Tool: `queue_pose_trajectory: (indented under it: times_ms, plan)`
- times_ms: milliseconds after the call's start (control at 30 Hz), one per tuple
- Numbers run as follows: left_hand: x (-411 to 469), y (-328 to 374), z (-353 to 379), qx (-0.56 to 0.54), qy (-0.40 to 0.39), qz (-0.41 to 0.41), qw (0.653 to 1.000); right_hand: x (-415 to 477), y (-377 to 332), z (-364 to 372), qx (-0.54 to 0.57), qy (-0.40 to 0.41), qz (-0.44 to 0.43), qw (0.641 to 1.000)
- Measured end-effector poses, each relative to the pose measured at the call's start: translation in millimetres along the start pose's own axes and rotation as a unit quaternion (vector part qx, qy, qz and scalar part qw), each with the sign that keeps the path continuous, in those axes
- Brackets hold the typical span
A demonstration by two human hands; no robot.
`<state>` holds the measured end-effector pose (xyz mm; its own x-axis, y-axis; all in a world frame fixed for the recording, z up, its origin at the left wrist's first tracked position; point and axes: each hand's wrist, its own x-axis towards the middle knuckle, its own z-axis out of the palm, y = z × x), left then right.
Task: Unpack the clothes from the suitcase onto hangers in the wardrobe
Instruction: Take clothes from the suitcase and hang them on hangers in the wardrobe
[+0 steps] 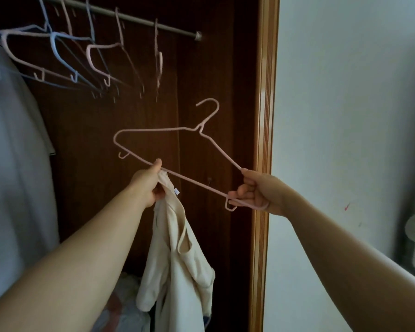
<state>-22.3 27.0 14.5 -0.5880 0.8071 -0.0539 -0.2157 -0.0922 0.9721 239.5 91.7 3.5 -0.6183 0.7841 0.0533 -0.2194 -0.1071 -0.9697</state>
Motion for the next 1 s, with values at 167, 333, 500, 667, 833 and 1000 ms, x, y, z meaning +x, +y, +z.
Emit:
queue_pose_trajectory:
  times_ms: [167,333,500,667,833,1000]
  plan:
    - [1.0,-3.1,-10.6,0.075,0.014,0.040,0.996,5.9,10.2,2.1,-0.159,0.014,-0.012,0.987]
    - [-0.3,-10.1,-12.8,0.173,-0.033,0.064,0.982,17.1,3.5,23.3,-0.207,0.059,-0.058,0.975]
    - [-4.3,-17.6,-9.0,0.208,-0.096,0.047,0.972,36.5,3.6,47.5,-0.039,0.090,-0.089,0.991]
    - [11.6,-12.7,-27.8,0.169,-0.053,0.033,0.984,40.2,6.7,40.2,-0.101,0.152,-0.030,0.983]
    - [32.6,-1.7,-48.7,0.178,0.057,0.040,0.982,43.2,8.8,30.4,-0.134,0.199,0.007,0.971]
    - [43.8,11.4,-54.6,0.282,0.118,0.129,0.943,45.9,12.8,26.3,-0.197,0.211,0.026,0.957]
